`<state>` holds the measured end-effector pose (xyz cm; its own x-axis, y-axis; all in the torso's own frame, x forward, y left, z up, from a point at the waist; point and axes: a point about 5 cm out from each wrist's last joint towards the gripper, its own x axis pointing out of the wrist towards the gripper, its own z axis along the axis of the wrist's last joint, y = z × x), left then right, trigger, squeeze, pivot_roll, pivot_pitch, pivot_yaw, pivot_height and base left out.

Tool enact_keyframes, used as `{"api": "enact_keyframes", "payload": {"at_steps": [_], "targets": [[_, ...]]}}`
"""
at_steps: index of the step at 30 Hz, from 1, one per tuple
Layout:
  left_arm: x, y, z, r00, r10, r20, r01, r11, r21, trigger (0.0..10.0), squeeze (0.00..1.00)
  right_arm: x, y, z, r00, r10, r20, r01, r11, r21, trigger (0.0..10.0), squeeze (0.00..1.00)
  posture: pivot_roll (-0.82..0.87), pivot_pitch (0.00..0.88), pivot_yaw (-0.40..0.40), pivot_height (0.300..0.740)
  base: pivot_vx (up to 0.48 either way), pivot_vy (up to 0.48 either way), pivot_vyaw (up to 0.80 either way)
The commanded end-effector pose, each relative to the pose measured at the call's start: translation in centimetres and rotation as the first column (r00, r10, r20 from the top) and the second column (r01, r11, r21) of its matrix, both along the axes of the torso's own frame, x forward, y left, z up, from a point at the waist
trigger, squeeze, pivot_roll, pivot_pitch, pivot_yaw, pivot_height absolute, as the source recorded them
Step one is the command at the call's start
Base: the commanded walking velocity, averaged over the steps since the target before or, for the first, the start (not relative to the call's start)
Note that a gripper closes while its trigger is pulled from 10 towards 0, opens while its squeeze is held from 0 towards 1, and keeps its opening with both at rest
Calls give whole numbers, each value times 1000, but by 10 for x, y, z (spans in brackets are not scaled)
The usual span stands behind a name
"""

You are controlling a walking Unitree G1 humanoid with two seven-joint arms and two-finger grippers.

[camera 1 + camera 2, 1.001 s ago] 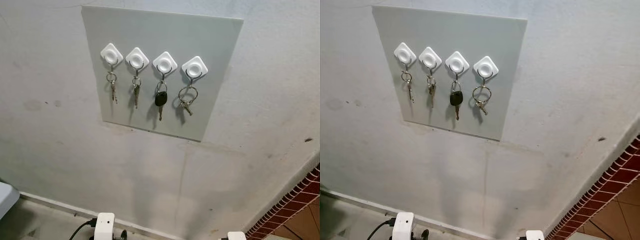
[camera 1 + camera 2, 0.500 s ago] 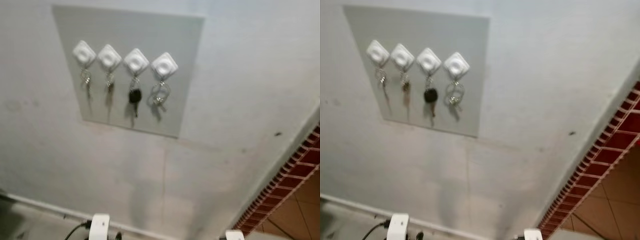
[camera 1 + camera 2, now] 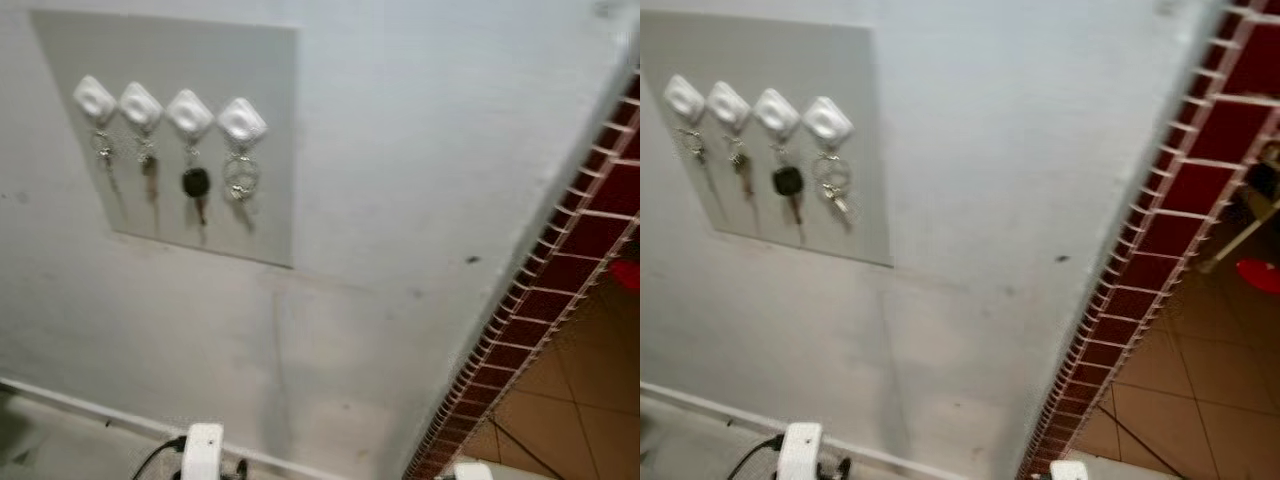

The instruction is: Hang keys on a hook

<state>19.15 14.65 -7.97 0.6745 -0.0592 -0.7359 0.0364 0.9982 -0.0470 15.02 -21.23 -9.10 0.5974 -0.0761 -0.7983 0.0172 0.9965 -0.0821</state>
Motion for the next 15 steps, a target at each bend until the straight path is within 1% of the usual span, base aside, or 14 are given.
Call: {"api": "enact_keyframes", "payload": {"at_steps": [1, 15], "targets": [[0, 11, 0, 1000, 6, -2, -6, 1000, 27, 10000, 0, 5, 6, 1, 1000, 4, 14, -4, 1000, 18, 10000, 0, -1, 0, -37, 740, 0, -304, 0], [0, 12, 0, 1000, 4, -3, -4, 999, 31, 10000, 0, 5, 7, 1, 1000, 0, 13, 0, 1000, 20, 10000, 0, -1, 0, -36, 740, 0, -304, 0]]}}
